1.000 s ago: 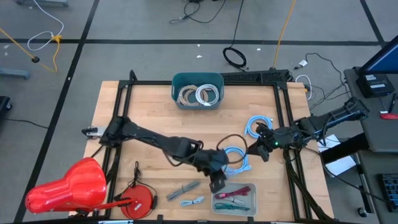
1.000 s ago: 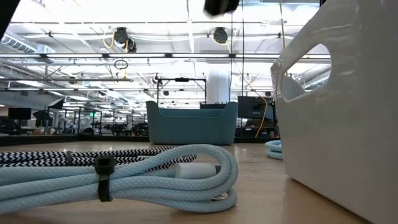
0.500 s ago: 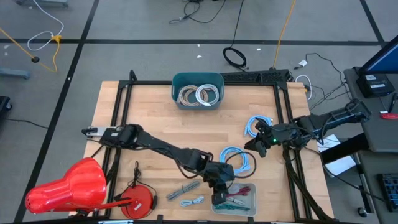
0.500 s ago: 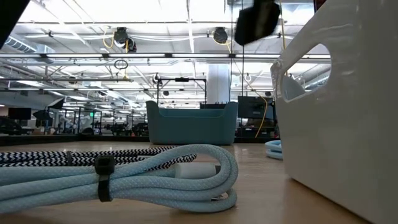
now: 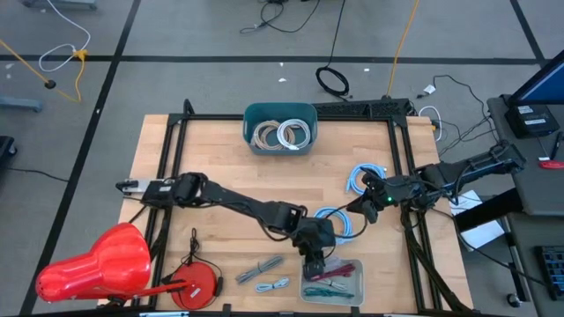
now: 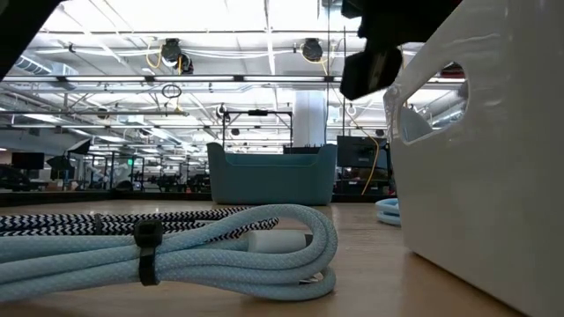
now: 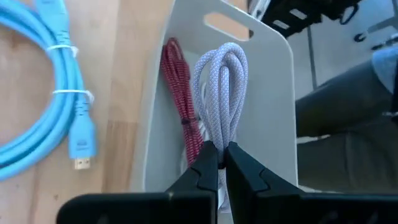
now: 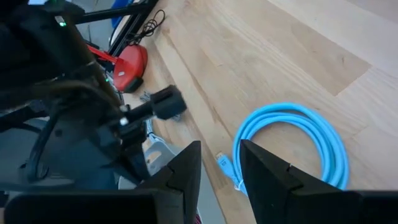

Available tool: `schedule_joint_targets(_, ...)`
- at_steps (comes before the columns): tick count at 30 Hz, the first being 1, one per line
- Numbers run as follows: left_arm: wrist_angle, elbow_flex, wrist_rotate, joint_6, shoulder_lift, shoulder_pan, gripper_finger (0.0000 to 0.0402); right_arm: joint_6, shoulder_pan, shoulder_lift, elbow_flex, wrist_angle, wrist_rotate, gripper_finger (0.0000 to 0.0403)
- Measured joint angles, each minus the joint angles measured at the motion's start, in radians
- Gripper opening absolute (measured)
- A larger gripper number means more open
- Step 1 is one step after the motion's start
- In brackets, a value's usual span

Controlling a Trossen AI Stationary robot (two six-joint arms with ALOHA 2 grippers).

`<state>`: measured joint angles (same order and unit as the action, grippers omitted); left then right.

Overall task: Pick & Place USB Port
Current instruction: Put the purple charger cable into the gray bin

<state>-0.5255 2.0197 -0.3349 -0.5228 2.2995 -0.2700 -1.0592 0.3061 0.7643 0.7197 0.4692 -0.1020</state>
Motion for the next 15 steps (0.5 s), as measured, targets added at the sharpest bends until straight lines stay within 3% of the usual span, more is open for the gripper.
schedule_joint_targets(5, 0.001, 0.000, -0.059, -0.007, 0.038, -0.008, 0.0008, 0.000, 0.000, -0.001, 0.000, 0.010, -0.001, 0.0105)
schedule_joint_targets(11, -0.020, 0.000, -0.033, -0.007, 0.069, -0.025, 0.0009, 0.001, 0.000, 0.000, 0.000, 0.026, -0.001, 0.0105)
schedule_joint_targets(15, 0.018, 0.000, -0.014, -0.006, 0.069, -0.027, 0.0047, 0.000, 0.000, 0.000, 0.000, 0.024, -0.001, 0.0105)
